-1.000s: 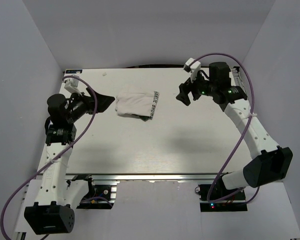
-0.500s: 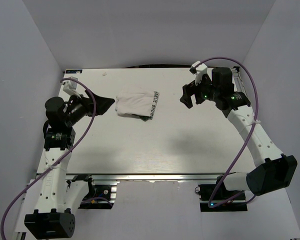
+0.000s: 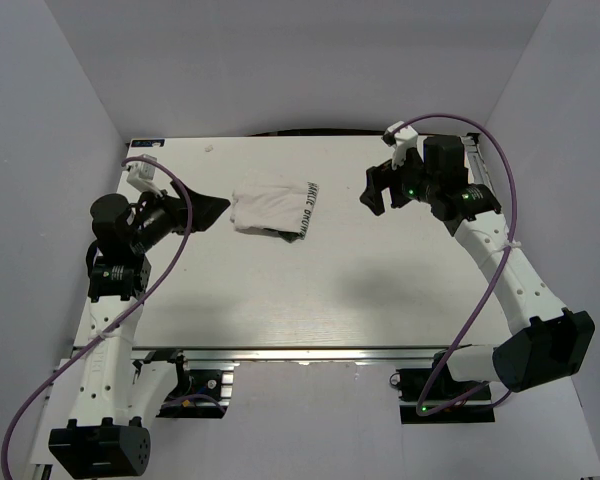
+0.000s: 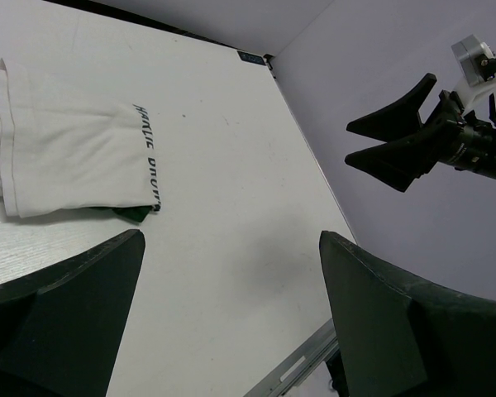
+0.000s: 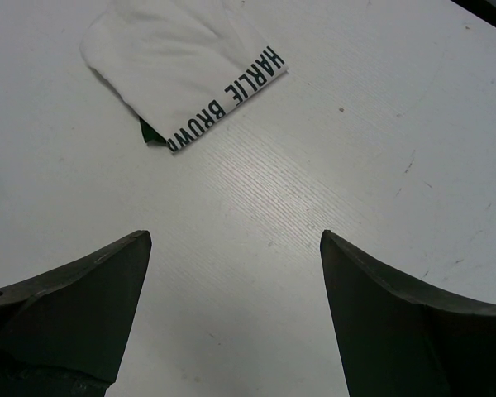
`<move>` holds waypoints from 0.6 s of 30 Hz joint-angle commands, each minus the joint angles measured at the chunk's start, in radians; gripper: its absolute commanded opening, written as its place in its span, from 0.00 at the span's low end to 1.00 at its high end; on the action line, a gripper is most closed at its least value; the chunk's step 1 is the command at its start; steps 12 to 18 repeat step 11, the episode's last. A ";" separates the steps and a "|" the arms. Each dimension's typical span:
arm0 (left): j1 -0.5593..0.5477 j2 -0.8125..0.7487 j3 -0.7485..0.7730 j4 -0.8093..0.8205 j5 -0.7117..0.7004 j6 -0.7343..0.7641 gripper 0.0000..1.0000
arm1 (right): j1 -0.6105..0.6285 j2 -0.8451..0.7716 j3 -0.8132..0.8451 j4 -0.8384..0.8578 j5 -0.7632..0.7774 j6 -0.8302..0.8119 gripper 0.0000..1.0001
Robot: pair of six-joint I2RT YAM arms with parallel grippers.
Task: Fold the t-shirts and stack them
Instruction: Fold the tshirt
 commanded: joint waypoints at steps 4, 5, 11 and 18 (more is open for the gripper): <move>0.003 -0.023 -0.007 -0.013 0.006 0.010 0.98 | -0.004 -0.024 -0.009 0.035 0.012 0.019 0.89; 0.004 -0.024 -0.007 -0.013 0.006 0.010 0.98 | -0.004 -0.024 -0.009 0.036 0.012 0.020 0.89; 0.002 -0.024 -0.008 -0.014 0.005 0.012 0.98 | -0.004 -0.023 -0.014 0.036 0.025 0.025 0.89; 0.002 -0.024 -0.008 -0.014 0.005 0.012 0.98 | -0.004 -0.023 -0.014 0.036 0.025 0.025 0.89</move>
